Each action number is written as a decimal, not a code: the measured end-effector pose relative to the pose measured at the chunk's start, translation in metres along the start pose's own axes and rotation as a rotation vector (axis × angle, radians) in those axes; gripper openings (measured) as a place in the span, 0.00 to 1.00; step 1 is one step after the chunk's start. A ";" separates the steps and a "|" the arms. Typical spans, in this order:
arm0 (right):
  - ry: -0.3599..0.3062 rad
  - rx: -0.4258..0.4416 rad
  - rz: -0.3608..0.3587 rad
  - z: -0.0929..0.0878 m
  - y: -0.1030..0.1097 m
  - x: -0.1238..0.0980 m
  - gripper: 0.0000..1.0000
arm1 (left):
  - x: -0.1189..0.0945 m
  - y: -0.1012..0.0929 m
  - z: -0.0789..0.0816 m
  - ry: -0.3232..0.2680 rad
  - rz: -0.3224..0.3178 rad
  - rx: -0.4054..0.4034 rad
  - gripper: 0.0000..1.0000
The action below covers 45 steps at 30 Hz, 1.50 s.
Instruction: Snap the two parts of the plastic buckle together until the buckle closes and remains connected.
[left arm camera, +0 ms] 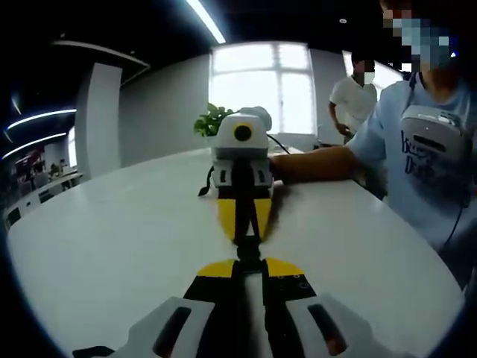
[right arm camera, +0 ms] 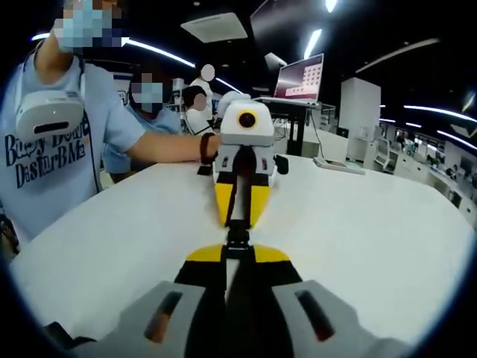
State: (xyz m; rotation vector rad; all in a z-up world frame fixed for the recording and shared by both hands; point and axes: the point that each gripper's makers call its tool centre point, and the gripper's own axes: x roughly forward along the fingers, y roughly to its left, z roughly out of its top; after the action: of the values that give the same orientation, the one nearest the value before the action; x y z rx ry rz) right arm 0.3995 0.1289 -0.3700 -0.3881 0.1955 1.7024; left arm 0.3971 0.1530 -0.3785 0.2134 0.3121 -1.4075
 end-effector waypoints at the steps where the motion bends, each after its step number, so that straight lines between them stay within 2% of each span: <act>1: 0.000 0.001 0.000 0.000 0.000 0.000 0.10 | 0.000 0.000 0.000 0.000 0.001 0.000 0.10; 35: 0.001 -0.023 -0.008 0.002 -0.003 0.004 0.09 | -0.001 0.000 0.000 -0.004 -0.003 0.003 0.10; 45: -0.006 -0.043 0.021 0.004 0.005 0.004 0.09 | -0.001 -0.006 0.000 -0.002 -0.035 0.009 0.10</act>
State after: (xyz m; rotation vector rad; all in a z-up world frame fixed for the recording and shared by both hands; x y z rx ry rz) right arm 0.3932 0.1329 -0.3683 -0.4141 0.1598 1.7308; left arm 0.3906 0.1531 -0.3780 0.2147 0.3093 -1.4443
